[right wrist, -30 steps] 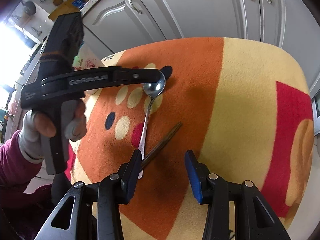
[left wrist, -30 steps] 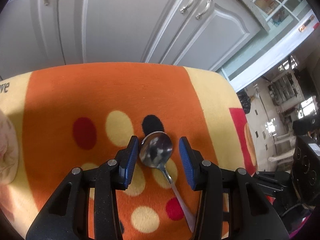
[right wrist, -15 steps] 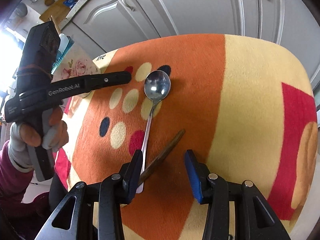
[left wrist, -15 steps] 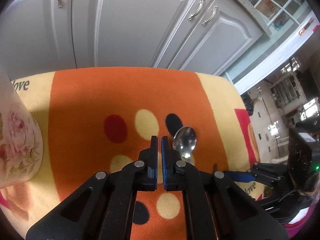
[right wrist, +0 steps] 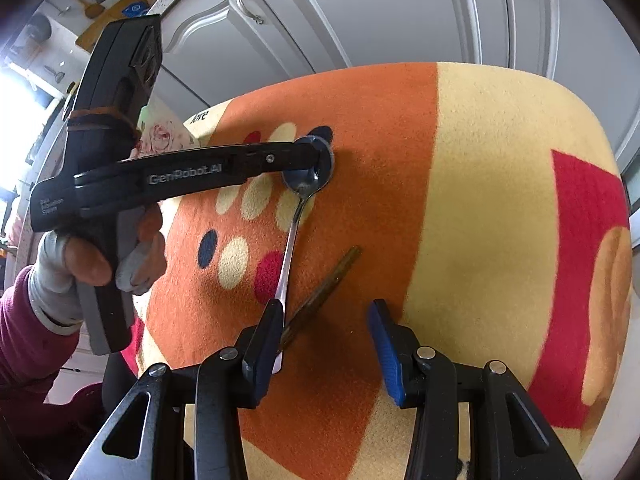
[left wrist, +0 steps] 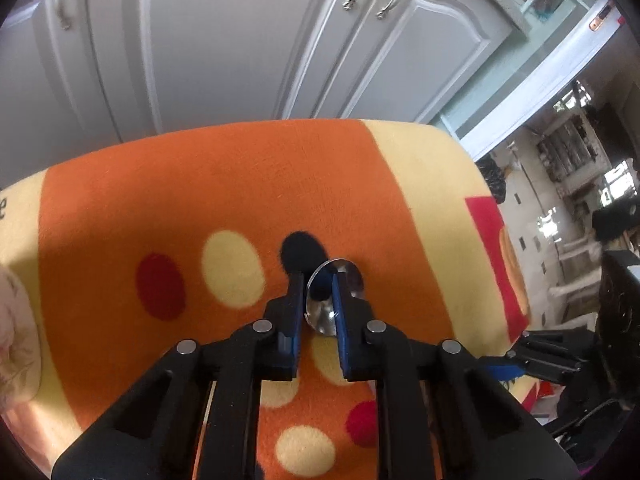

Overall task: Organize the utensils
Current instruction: 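Close the left gripper on the spoon bowl while the right gripper grasps the gold fork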

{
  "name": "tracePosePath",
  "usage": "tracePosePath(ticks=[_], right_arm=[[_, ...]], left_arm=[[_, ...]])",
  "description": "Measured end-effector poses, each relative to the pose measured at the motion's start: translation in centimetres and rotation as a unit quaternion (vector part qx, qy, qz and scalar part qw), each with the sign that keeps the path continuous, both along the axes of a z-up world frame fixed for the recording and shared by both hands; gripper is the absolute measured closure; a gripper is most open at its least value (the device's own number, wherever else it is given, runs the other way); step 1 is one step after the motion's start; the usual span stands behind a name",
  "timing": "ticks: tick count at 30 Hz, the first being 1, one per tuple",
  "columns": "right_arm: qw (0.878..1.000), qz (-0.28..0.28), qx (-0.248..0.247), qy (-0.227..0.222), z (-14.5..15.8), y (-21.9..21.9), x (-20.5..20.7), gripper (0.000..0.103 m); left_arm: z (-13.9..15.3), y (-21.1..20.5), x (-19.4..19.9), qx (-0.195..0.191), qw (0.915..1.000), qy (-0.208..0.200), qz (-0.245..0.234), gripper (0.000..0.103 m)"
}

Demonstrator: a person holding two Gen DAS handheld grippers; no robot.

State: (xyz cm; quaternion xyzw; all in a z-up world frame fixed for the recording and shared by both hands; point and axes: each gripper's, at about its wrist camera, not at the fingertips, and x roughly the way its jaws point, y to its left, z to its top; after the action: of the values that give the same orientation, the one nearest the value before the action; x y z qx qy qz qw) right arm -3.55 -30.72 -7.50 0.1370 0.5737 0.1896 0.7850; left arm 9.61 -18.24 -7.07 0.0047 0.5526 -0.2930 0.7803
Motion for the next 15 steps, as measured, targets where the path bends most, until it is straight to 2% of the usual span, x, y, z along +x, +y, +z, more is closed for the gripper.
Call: tracePosePath(ticks=[5, 11, 15], right_arm=[[1.0, 0.002, -0.006, 0.001, 0.1, 0.4, 0.1, 0.06], [1.0, 0.016, -0.015, 0.002, 0.1, 1.5, 0.8, 0.06], [0.998, 0.043, -0.043, -0.008, 0.2, 3.5, 1.4, 0.067]], left_arm=[[0.6, 0.9, -0.7, 0.003, 0.9999, -0.009, -0.004, 0.1], [0.8, 5.6, -2.8, 0.007, 0.9999, 0.01, 0.012, 0.101], [1.0, 9.0, -4.9, 0.008, 0.9994, 0.02, 0.026, 0.101]])
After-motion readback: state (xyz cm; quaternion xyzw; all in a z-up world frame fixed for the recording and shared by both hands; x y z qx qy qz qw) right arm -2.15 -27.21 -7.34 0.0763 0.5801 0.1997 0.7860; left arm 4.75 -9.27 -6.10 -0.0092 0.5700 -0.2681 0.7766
